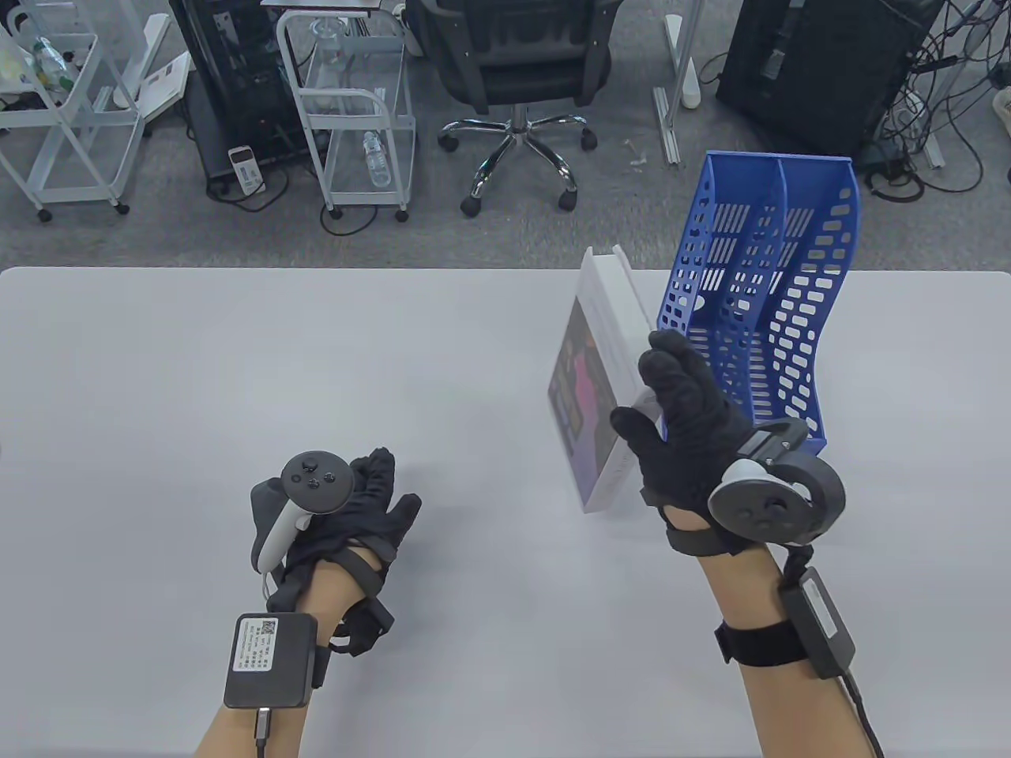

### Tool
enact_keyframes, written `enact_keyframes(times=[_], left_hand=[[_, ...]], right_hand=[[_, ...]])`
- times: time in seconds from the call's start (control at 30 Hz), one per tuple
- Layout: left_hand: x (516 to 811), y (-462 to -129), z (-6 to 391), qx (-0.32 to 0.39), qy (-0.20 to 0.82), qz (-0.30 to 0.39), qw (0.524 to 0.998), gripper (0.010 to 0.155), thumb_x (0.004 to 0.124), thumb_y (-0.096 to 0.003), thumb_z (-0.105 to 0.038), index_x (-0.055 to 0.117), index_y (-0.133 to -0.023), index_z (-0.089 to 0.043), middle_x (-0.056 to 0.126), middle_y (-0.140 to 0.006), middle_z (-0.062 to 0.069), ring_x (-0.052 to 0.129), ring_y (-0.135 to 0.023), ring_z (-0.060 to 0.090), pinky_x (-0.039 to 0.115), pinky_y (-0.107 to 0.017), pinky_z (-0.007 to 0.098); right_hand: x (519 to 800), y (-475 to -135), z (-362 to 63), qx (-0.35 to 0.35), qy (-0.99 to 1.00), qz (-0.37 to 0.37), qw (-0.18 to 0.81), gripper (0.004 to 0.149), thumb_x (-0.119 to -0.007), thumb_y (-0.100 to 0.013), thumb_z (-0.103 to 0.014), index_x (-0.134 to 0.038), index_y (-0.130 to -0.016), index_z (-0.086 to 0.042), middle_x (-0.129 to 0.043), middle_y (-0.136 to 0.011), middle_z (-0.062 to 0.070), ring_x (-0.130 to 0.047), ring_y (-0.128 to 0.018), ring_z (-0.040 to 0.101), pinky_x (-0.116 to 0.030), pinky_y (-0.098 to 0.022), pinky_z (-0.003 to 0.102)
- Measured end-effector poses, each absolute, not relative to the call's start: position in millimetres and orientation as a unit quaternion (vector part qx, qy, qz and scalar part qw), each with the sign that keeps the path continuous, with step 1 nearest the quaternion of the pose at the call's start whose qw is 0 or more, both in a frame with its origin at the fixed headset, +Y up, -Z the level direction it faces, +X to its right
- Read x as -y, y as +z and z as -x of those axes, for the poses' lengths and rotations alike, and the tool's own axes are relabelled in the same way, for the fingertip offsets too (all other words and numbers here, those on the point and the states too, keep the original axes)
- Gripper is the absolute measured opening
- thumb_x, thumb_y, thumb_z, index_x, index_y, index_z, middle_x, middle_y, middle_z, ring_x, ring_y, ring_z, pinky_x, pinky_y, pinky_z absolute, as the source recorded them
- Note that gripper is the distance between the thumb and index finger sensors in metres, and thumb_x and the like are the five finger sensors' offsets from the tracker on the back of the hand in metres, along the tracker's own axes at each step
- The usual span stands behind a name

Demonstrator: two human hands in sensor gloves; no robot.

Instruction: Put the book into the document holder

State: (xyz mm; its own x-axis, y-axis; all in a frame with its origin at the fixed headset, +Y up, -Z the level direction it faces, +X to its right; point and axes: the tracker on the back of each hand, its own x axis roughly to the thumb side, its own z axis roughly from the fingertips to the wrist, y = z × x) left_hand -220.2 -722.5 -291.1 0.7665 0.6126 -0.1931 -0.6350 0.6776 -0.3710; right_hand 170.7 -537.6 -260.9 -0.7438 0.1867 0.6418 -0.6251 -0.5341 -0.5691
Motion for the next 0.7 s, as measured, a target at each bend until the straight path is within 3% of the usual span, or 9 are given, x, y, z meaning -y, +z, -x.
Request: enact_keyframes(times=[0.4,0.7], left_hand=[[724.4,-289.8,211.8,-0.017,0.325,0.222,0.919,0.079,0.063,-0.0421,-0.065,0.025,-0.106,-0.037,0.022,-0.115,0.001,0.067,-0.104,0.037,0.051,-0.072,0.060],[724.3,-288.7,211.3,-0.016,0.324,0.225,0.919,0.079,0.063,-0.0421,-0.065,0.025,-0.106,-0.036,0.021,-0.115,0.001,0.067,-0.105,0.036,0.051,-0.072,0.060]], right_hand=[[514.7,-248.0,-224.2,0.504,0.833,-0.196,0.120,0.069,-0.093,-0.035,-0.030,-0.056,-0.088,-0.007,-0.059,-0.097,0.021,-0.099,-0.058,0.052,-0.089,-0.037,0.052],[531.1,-286.0,-229.4,0.497,0.844,-0.177,0.102,0.069,-0.094,-0.034,-0.030,-0.057,-0.087,-0.006,-0.059,-0.095,0.023,-0.099,-0.058,0.051,-0.089,-0.036,0.053]])
